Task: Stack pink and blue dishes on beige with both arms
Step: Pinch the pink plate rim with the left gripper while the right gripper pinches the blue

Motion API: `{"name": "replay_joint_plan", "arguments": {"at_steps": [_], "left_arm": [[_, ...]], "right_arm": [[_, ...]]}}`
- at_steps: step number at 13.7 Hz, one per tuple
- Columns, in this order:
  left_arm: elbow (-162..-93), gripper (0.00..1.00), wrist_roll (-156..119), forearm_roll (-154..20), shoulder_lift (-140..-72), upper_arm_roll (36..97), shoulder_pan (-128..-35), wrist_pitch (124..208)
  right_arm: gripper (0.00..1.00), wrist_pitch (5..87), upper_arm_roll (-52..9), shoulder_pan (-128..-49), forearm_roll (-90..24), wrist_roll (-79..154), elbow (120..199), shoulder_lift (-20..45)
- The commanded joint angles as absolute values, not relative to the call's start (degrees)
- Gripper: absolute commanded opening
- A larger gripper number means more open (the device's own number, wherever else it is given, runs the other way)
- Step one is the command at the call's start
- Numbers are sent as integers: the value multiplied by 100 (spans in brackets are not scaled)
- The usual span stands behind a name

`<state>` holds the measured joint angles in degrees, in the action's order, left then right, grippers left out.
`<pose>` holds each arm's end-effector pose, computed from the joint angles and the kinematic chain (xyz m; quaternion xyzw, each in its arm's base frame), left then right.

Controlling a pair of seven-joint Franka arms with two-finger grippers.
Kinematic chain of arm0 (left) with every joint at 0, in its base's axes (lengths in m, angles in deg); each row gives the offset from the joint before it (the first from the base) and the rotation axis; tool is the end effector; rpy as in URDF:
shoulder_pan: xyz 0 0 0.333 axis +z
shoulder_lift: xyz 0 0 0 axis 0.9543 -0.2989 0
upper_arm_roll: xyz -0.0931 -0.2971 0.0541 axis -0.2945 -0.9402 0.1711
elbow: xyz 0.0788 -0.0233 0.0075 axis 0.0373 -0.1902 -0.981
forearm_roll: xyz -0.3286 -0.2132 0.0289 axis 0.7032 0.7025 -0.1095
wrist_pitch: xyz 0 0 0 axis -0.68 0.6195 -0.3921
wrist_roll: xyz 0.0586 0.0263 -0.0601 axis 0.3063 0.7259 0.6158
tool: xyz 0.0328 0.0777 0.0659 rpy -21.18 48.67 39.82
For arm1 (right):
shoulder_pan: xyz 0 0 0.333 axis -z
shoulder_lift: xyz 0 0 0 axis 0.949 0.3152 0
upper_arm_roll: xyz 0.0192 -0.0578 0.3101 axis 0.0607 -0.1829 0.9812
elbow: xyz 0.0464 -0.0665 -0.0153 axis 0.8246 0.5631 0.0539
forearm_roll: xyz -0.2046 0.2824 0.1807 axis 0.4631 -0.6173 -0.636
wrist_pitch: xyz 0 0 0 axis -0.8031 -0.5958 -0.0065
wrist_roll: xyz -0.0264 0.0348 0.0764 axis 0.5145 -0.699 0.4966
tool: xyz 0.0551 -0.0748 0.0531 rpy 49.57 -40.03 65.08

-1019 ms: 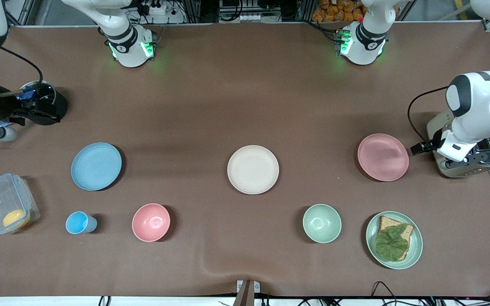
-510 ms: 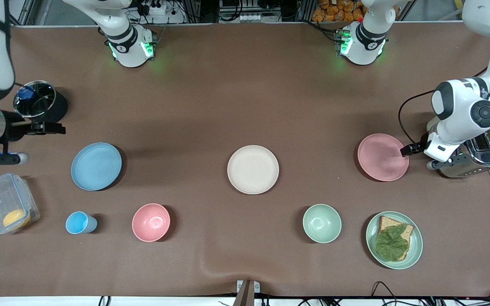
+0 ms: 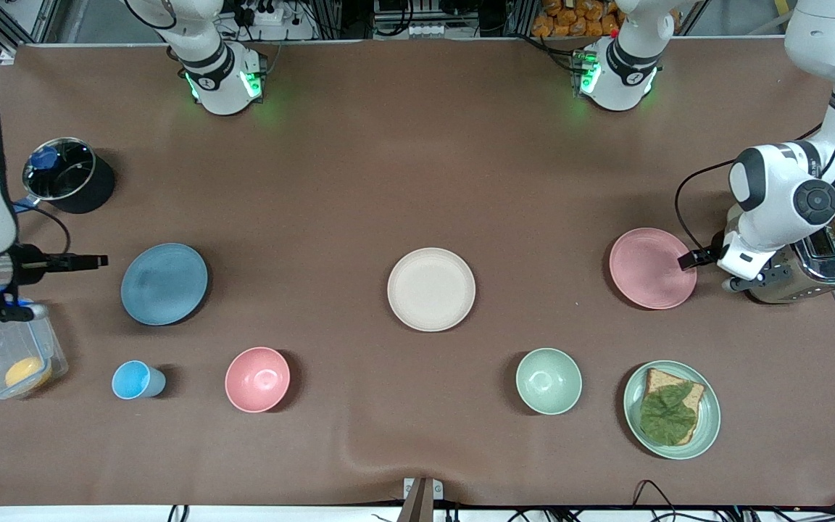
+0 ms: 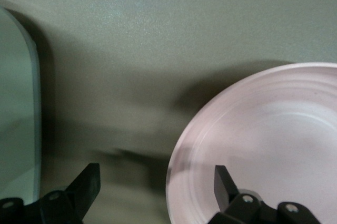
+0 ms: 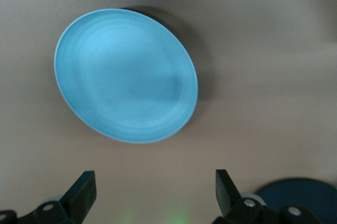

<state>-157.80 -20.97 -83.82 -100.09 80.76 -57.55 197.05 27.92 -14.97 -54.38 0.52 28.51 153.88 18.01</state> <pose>0.5229 0.0994 0.2002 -0.9928 -0.1167 0.0165 0.0229 0.6075 -0.1701 0.3023 -0.9761 0.0249 0.1985 0.0847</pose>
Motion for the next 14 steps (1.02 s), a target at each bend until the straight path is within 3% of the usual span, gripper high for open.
{"name": "replay_joint_plan", "arguments": {"at_steps": [1, 7, 9, 11, 12, 13, 14], "left_arm": [[-15783, 78, -2126, -8394, -10071, 8030, -5705, 19844], [-15783, 59, -2126, -8394, -10168, 8021, -5705, 19914], [-15783, 44, -2126, -8394, -10177, 8021, -5705, 19915], [-15783, 19, -2126, -8394, -10177, 8021, -5705, 19915], [-15783, 11, -2126, -8394, -10177, 8021, -5705, 19915], [-15775, 8, -2126, -8394, -10177, 8021, -5705, 19915], [-15783, 4, -2126, -8394, -10177, 8021, -5705, 19915]], "right_arm": [[100, 3556, -1466, -5423, 18, 2837, 15981, 1674], [100, 4770, -1467, -5292, 27, 2855, 16008, 2659], [100, 4745, -1466, -5282, 9, 2864, 16017, 2677], [100, 4727, -1466, -5282, -26, 2872, 16035, 2694], [85, 4736, -1458, -5273, -43, 2872, 16026, 2720], [39, 4745, -1466, -5273, -52, 2898, 16026, 2729], [18, 4745, -1458, -5265, -61, 2916, 16026, 2747]]}}
